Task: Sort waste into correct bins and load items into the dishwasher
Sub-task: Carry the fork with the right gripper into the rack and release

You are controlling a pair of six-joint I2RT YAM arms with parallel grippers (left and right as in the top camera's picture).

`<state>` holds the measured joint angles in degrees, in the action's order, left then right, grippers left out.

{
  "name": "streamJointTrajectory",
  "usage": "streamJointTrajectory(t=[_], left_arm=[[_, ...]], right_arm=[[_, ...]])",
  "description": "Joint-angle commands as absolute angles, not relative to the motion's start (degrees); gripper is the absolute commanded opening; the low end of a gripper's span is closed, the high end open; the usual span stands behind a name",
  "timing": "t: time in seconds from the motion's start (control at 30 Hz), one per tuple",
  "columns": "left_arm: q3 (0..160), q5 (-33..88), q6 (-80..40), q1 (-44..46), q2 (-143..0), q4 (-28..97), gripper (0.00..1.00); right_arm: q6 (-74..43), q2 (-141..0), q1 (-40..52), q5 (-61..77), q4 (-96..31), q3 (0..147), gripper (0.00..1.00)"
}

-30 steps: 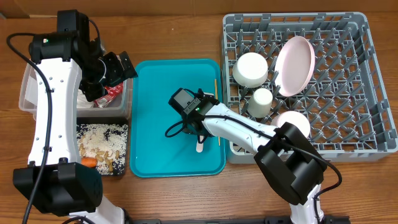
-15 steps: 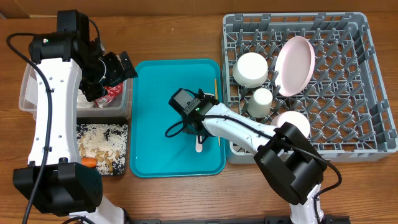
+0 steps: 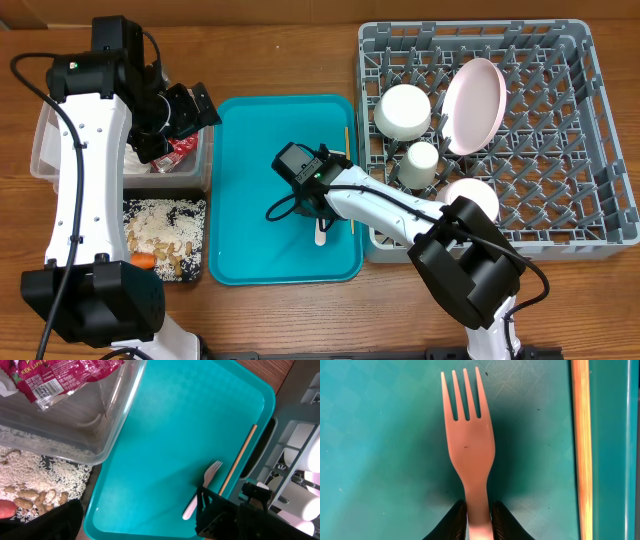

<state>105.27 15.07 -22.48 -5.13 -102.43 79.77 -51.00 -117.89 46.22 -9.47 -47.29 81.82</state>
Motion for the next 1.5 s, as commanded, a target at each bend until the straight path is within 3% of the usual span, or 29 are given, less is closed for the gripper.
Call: streamJointTrajectory(t=[0.0,0.1,0.23,0.47,1.07,1.47], left_arm=[[106.4,16.1,-22.7,-5.1,-102.7,79.9,1.0],[106.4,16.1,-22.7,-5.1,-102.7,79.9,1.0],[106.4,16.1,-22.7,-5.1,-102.7,79.9,1.0],[106.4,16.1,-22.7,-5.1,-102.7,79.9,1.0],[106.4,16.1,-22.7,-5.1,-102.7,79.9,1.0],[106.4,16.1,-22.7,-5.1,-102.7,79.9,1.0]], right_arm=[[-51.0,-118.8,46.0,-10.5,-46.9,80.8,0.21],[-51.0,-118.8,46.0,-10.5,-46.9,80.8,0.21],[-51.0,-118.8,46.0,-10.5,-46.9,80.8,0.07],[-50.1,-118.7,46.0,-9.0,-47.3,80.8,0.04],[-27.7,-105.5,43.9,-9.1,-61.0,96.6,0.04],[-12.9,-97.3,24.1,-16.0,-68.3,95.8,0.04]])
